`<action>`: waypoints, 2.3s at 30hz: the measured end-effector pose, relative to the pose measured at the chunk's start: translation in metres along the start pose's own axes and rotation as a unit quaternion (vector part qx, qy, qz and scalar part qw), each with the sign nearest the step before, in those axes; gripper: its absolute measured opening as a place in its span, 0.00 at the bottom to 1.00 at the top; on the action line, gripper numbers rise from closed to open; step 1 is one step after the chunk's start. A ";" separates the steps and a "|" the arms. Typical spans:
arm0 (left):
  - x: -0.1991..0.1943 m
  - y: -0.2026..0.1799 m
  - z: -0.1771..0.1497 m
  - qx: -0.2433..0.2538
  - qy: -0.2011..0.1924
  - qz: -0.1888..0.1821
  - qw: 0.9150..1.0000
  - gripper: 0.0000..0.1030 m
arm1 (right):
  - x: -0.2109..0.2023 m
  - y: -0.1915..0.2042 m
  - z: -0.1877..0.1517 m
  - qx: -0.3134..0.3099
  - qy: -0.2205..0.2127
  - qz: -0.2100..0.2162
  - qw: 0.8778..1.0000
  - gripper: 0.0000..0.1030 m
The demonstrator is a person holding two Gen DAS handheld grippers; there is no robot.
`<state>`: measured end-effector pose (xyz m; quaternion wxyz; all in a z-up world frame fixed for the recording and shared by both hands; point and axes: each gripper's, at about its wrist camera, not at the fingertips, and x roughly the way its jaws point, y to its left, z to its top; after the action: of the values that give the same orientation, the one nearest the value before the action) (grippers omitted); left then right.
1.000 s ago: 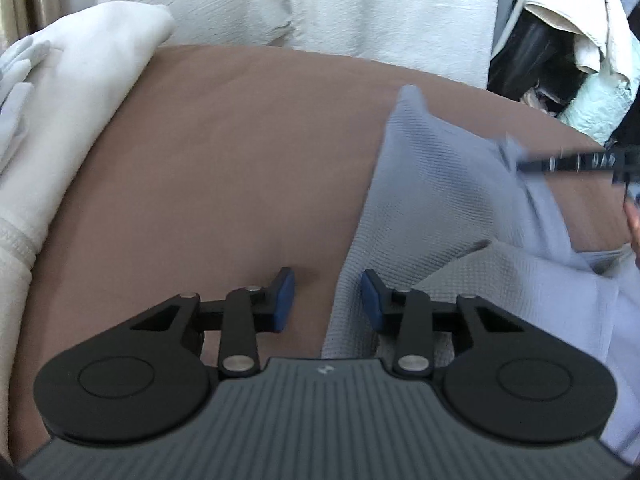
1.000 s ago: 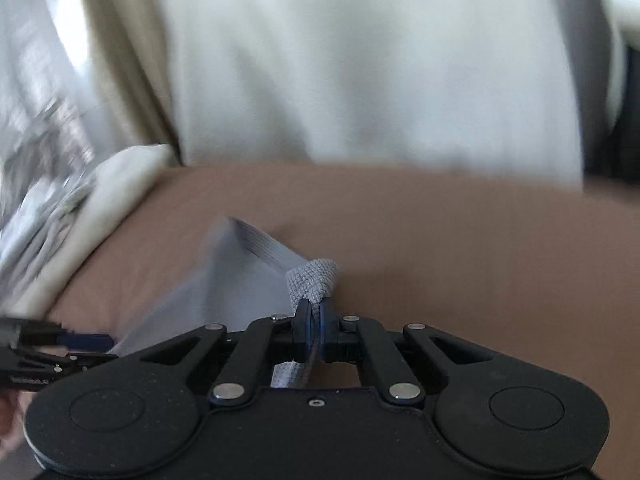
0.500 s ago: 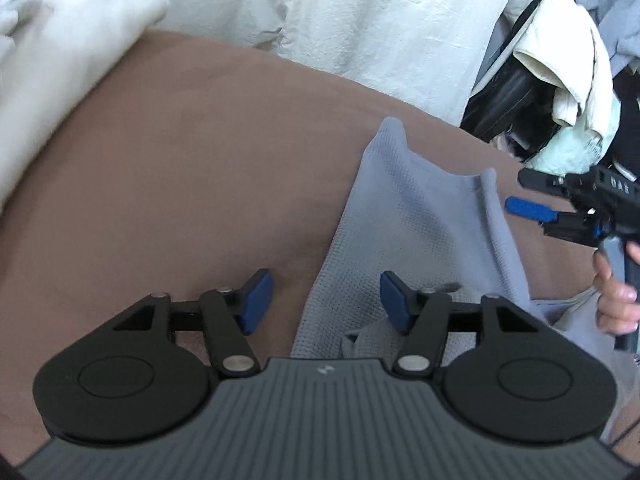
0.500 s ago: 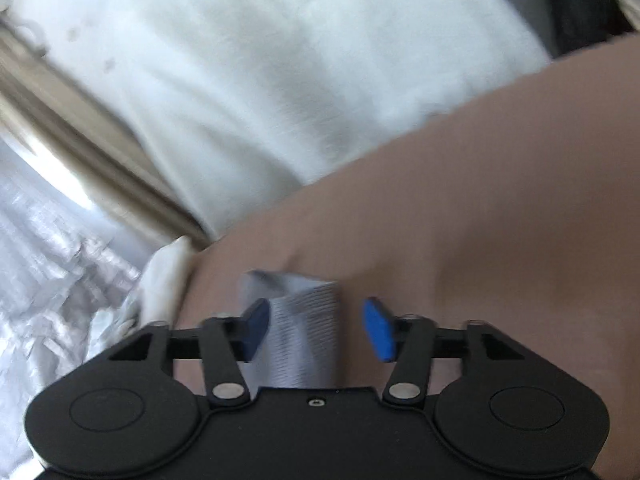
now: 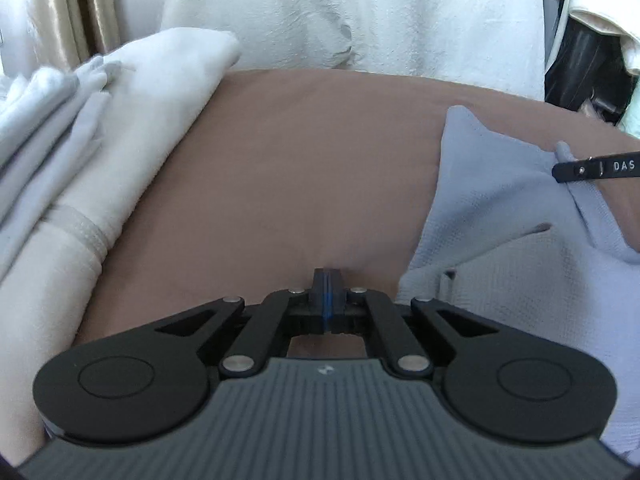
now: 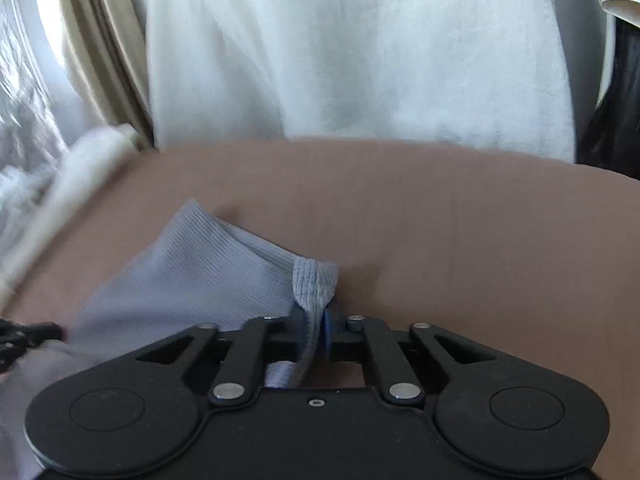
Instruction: Fold clothes
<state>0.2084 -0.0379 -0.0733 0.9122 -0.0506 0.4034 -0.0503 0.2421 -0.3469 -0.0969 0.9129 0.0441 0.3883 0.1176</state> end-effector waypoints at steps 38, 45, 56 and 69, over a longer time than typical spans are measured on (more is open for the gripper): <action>-0.039 0.001 0.039 -0.067 -0.033 -0.178 0.981 0.10 | -0.027 0.051 0.009 0.107 -0.076 0.031 0.991 0.10; -0.018 -0.008 0.026 -0.051 0.002 -0.185 0.981 0.40 | 0.021 -0.005 0.012 0.219 -0.010 0.078 0.973 0.23; -0.008 -0.018 0.010 -0.011 0.021 -0.159 0.987 0.01 | -0.098 0.017 -0.088 0.325 -0.099 0.082 0.937 0.52; -0.020 0.017 -0.009 -0.100 0.067 -0.146 0.982 0.12 | -0.169 -0.018 -0.117 0.329 -0.104 -0.149 0.927 0.52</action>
<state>0.1890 -0.0192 -0.0670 0.8563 -0.1969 0.4547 -0.1458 0.0480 -0.4075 -0.0628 0.8894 0.2953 0.3106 -0.1589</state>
